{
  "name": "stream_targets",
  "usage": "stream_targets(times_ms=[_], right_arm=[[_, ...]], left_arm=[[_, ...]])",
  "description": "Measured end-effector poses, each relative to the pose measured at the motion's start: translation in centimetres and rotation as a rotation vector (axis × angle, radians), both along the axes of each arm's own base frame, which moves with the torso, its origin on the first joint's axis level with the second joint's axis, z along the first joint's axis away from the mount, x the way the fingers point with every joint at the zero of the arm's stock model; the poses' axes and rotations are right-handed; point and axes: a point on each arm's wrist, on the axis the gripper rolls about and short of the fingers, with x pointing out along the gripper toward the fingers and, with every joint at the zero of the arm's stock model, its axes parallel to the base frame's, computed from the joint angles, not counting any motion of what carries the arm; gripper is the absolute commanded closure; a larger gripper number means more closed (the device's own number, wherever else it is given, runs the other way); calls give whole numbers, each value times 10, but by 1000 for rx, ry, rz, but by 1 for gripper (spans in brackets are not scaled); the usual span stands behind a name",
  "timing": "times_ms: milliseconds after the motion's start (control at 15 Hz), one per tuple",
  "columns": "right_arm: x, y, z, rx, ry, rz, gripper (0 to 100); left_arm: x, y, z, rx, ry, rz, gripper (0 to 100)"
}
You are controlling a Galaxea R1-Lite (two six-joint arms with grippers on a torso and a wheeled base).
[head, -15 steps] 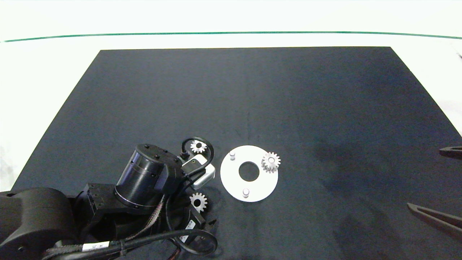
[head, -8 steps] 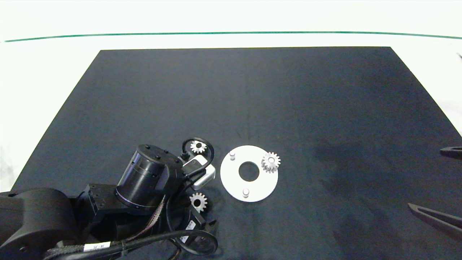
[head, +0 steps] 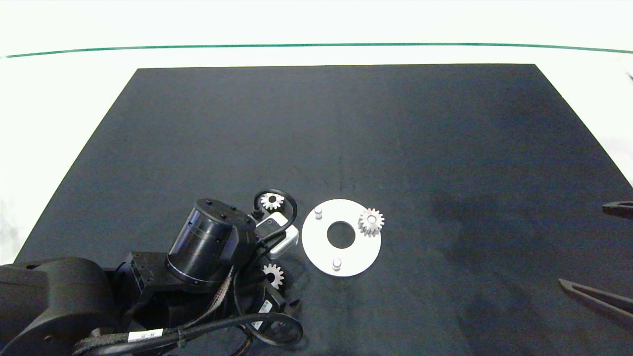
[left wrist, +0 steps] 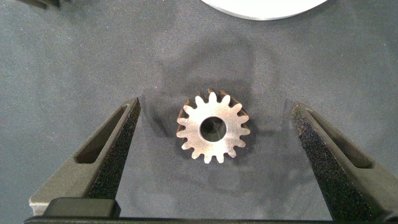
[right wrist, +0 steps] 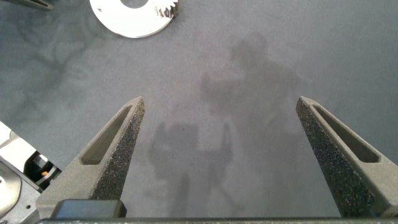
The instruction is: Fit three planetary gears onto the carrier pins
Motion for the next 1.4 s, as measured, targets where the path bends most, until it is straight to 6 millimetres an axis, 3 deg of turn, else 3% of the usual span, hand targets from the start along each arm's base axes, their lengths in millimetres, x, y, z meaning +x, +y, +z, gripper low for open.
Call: stream_targets(times_ms=[733,1400], right_arm=[[0,0,0,0,-1,0,0],[-1,-1,0,1,-1,0,0]], left_arm=[[-2,4,0,-2,4,9,0],[-1,3,-1,-1,5,9,20]])
